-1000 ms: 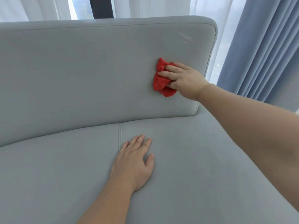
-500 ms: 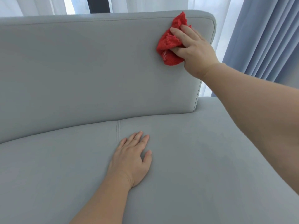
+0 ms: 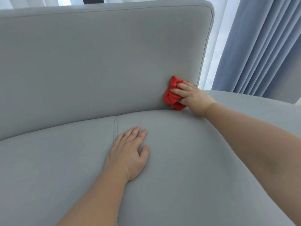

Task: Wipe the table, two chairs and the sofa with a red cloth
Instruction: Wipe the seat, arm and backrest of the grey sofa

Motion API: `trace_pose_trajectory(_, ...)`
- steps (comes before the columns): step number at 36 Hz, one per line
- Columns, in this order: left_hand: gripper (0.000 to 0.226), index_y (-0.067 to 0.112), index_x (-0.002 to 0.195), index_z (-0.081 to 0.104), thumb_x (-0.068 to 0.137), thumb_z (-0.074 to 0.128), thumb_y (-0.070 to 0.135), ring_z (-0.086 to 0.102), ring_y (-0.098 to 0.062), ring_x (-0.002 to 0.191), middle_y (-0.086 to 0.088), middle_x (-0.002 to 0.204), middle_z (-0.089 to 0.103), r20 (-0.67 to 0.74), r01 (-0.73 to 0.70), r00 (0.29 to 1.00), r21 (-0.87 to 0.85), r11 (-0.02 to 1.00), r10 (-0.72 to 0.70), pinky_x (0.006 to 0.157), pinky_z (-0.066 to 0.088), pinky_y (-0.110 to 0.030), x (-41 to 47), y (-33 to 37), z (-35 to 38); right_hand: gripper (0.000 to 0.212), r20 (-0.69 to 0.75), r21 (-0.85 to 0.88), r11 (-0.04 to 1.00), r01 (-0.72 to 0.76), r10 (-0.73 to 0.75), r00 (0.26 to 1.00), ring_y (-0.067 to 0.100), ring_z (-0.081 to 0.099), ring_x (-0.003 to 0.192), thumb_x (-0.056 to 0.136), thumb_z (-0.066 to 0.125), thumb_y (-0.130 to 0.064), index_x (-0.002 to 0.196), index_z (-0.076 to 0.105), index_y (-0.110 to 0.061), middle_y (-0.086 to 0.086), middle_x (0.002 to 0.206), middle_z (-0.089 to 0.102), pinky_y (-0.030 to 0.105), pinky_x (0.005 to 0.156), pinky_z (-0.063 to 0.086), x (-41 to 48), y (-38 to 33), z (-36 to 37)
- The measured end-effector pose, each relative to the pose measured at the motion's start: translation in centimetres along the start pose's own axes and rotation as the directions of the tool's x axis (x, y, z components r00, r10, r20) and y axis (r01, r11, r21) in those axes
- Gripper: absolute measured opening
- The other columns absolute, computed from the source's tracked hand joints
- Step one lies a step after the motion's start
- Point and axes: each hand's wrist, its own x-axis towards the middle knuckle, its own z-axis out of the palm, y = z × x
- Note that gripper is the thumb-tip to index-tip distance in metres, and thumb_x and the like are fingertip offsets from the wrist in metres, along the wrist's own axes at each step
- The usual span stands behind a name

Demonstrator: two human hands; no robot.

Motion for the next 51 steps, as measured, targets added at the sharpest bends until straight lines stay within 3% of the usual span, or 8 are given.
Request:
trace_pose_trajectory(4,0.086,0.035,0.151,0.017,0.071,-0.005,0.058,0.005,-0.003,0.145,0.013,0.159,0.01,-0.003,0.0,1.0,0.005,1.0,0.0,0.115,-0.003,-0.024,0.1,0.0,0.0,0.04,0.091,-0.018,0.997,0.081,-0.079,0.993,0.036,0.059,0.113,0.081,0.037,-0.015,0.071,0.075,-0.013,0.008,0.121,0.066,0.053,0.103,0.04,-0.8,0.3,0.6)
trace_pose_trajectory(10,0.086,0.036,0.151,0.016,0.071,-0.005,0.058,0.005,-0.002,0.144,0.014,0.159,0.01,-0.011,-0.003,1.0,-0.005,1.0,0.003,0.115,-0.003,-0.023,0.0,0.1,0.1,0.016,0.058,-0.069,0.975,0.209,-0.205,0.977,0.032,0.063,0.11,0.06,0.085,-0.003,0.067,0.076,-0.015,0.006,0.118,0.069,0.049,0.099,0.046,-0.6,2.8,-0.8)
trace_pose_trajectory(15,0.086,0.036,0.151,0.016,0.071,-0.006,0.058,0.003,-0.001,0.144,0.015,0.159,0.009,-0.007,-0.001,1.0,-0.012,1.0,0.001,0.114,-0.005,-0.022,0.0,0.0,0.1,0.012,-0.036,-0.09,0.968,0.233,-0.237,0.971,0.035,0.062,0.111,0.074,0.07,-0.003,0.065,0.071,-0.011,0.01,0.119,0.067,0.048,0.107,0.037,-1.2,5.9,-3.3)
trace_pose_trajectory(19,0.085,0.037,0.15,0.016,0.071,-0.005,0.059,0.003,-0.001,0.144,0.015,0.159,0.009,-0.012,0.004,1.0,-0.016,1.0,-0.005,0.114,-0.005,-0.021,0.0,0.1,0.2,0.038,-0.133,-0.159,0.977,0.141,-0.163,0.978,0.036,0.059,0.111,0.089,0.038,-0.007,0.066,0.069,-0.009,0.011,0.12,0.066,0.05,0.104,0.036,-0.9,8.9,-6.4)
trace_pose_trajectory(28,0.09,0.036,0.15,0.018,0.067,-0.007,0.059,0.006,-0.003,0.144,0.013,0.159,0.012,-0.024,-0.001,1.0,-0.008,1.0,0.0,0.114,-0.003,-0.022,0.3,0.0,0.4,0.031,-0.229,0.038,0.968,-0.247,0.249,0.941,0.044,0.056,0.109,0.082,0.046,-0.002,0.089,0.075,-0.004,0.017,0.122,0.063,0.053,0.089,0.049,0.4,8.4,-10.2)
trace_pose_trajectory(39,0.055,0.031,0.151,0.019,0.098,0.024,0.044,0.009,-0.008,0.145,0.008,0.159,0.014,0.002,-0.008,1.0,-0.011,1.0,0.008,0.118,0.005,-0.03,0.5,-0.2,0.5,0.052,0.03,0.477,0.703,-0.527,0.586,0.809,0.026,0.056,0.104,0.08,0.046,0.012,0.117,0.07,-0.016,-0.001,0.126,0.058,0.031,0.092,0.044,-2.7,-0.8,-12.9)
trace_pose_trajectory(43,0.054,0.03,0.151,0.02,0.099,0.028,0.042,0.011,-0.009,0.145,0.007,0.159,0.014,0.018,-0.001,1.0,-0.015,1.0,0.001,0.118,0.007,-0.03,0.5,0.0,0.3,0.053,0.16,0.687,0.43,-0.586,0.697,0.699,0.026,0.064,0.062,0.079,0.042,0.015,0.111,0.072,-0.014,0.002,0.127,0.05,0.035,0.06,0.058,-4.9,-4.4,-15.8)
trace_pose_trajectory(51,0.055,0.029,0.151,0.02,0.099,0.024,0.045,0.019,-0.012,0.144,0.003,0.159,0.018,0.057,0.043,0.997,0.164,0.985,-0.053,0.115,0.016,-0.031,-0.3,1.1,-0.8,0.033,0.37,0.869,-0.018,-0.495,0.687,0.625,0.026,0.052,0.045,0.079,0.037,0.017,0.087,0.066,0.004,0.037,0.079,0.058,0.032,0.047,0.047,-11.3,-10.1,-23.5)
